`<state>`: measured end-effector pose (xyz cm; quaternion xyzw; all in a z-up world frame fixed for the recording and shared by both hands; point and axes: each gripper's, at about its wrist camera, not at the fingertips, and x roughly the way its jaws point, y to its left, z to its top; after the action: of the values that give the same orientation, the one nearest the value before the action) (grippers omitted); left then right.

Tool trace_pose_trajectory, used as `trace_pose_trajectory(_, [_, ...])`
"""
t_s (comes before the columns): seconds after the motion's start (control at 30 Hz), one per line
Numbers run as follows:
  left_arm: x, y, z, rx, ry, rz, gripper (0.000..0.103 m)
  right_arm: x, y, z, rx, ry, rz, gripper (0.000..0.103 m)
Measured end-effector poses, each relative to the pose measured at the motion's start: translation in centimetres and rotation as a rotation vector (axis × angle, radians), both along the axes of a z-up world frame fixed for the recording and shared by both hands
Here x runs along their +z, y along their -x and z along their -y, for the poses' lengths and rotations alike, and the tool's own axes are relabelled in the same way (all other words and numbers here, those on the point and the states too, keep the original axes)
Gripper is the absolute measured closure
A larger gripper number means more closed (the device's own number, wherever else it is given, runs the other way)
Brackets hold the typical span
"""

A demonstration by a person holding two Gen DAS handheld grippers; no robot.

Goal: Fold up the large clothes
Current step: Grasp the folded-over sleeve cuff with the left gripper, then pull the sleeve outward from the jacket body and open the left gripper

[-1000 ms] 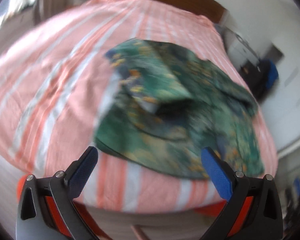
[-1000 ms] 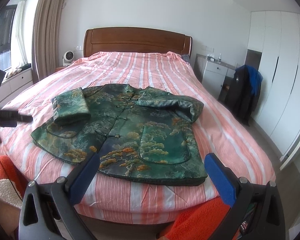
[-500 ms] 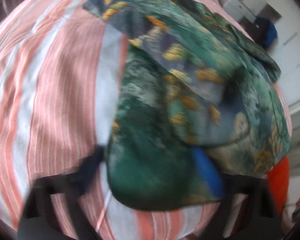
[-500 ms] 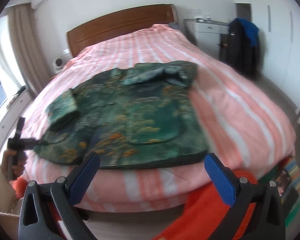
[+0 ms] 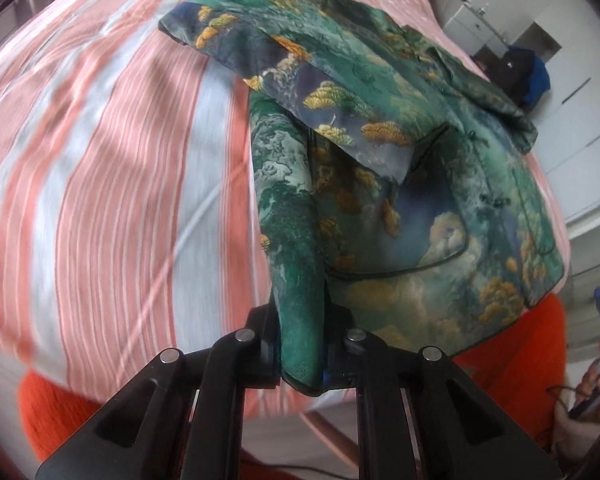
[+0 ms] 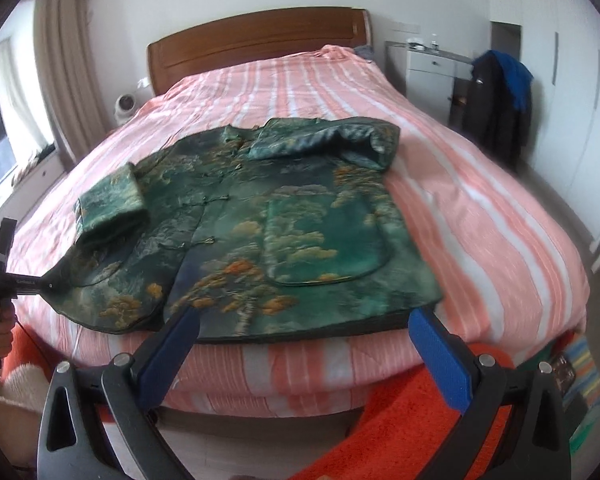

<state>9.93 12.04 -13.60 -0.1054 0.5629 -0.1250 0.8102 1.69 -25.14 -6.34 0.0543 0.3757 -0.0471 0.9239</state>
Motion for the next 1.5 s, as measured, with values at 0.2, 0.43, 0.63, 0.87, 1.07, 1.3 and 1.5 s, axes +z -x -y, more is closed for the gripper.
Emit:
trace_pose_trajectory(0.2, [-0.3,0.6,-0.3,0.027,0.056,-0.020,0.092,-0.6,-0.3,-1.8,0.042,0.001,-0.012,0.000])
trace_pose_trajectory(0.43, [-1.5,0.1,1.3,0.021,0.036,-0.023,0.092,-0.9,-1.0,-2.7,0.081,0.030,-0.013,0.000])
trace_pose_trajectory(0.63, [-2.2,0.4,1.9,0.020,0.004,-0.019,0.092,-1.2,-1.6,-3.7,0.112,0.049,-0.009,0.000])
trace_pose_trajectory(0.87, [-1.3,1.1,3.8,-0.001,-0.196,-0.008,0.047,-1.5,-1.7,-4.7,0.139,0.057,0.003,0.000])
trace_pose_trajectory(1.07, [4.6,2.1,5.4,-0.080,-0.316,0.152,0.032,-1.8,-1.4,-4.4,0.133,0.043,-0.002,0.000])
trace_pose_trajectory(1.3, [9.0,-2.8,10.6,-0.301,-0.381,0.336,0.002,-2.2,-1.8,-5.5,0.168,0.047,-0.004,0.000])
trace_pose_trajectory(1.5, [2.1,-7.9,15.3,-0.448,-0.559,0.298,0.002,-1.8,-0.9,-4.8,0.134,0.041,0.007,0.000])
